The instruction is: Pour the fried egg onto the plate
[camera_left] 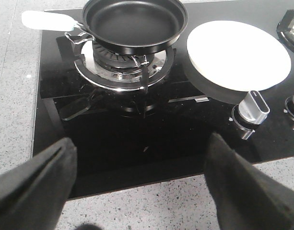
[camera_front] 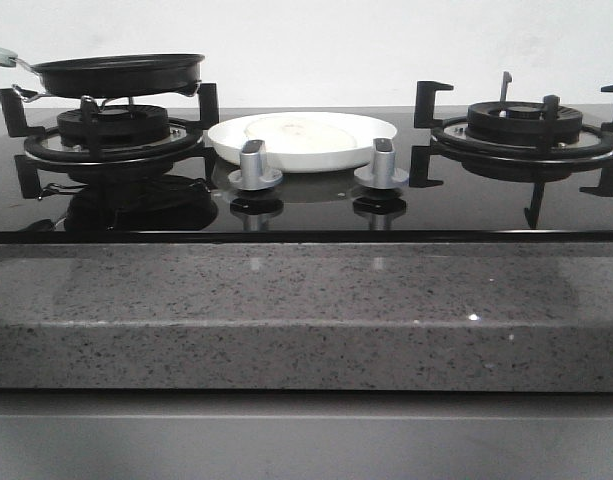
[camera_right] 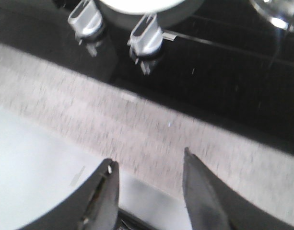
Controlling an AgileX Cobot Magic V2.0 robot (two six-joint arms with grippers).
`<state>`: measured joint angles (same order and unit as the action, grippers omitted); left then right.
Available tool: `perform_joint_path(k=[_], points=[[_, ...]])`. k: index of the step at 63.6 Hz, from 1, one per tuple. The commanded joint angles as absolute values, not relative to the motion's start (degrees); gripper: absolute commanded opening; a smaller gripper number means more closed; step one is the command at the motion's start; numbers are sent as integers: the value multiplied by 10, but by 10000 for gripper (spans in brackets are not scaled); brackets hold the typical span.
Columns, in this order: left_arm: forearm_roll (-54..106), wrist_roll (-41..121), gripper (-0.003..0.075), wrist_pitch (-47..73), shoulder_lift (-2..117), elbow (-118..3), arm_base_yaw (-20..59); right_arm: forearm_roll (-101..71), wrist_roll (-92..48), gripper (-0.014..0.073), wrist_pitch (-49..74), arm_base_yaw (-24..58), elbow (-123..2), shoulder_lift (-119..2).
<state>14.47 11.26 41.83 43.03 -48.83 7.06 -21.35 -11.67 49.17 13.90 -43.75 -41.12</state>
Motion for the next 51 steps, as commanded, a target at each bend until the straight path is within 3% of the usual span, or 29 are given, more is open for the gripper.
perform_joint_path(k=[1, 7, 21, 26, 34, 51], points=[[152, 108, 528, 378, 429, -503, 74, -220, -123, 347, 479, 137, -437, -383], [152, 108, 444, 378, 429, -503, 74, -220, -123, 293, 487, 137, -430, -361], [152, 108, 170, 378, 429, -503, 74, -220, -123, -6, 489, 137, -430, -348], [152, 108, 90, 378, 429, -503, 74, -220, -123, -76, 489, 137, -430, -348], [158, 108, -20, 378, 429, -503, 74, -220, -123, -69, 483, 137, -430, -348], [158, 108, -20, 377, 429, -503, 74, -220, -123, -69, 485, 137, -430, -348]])
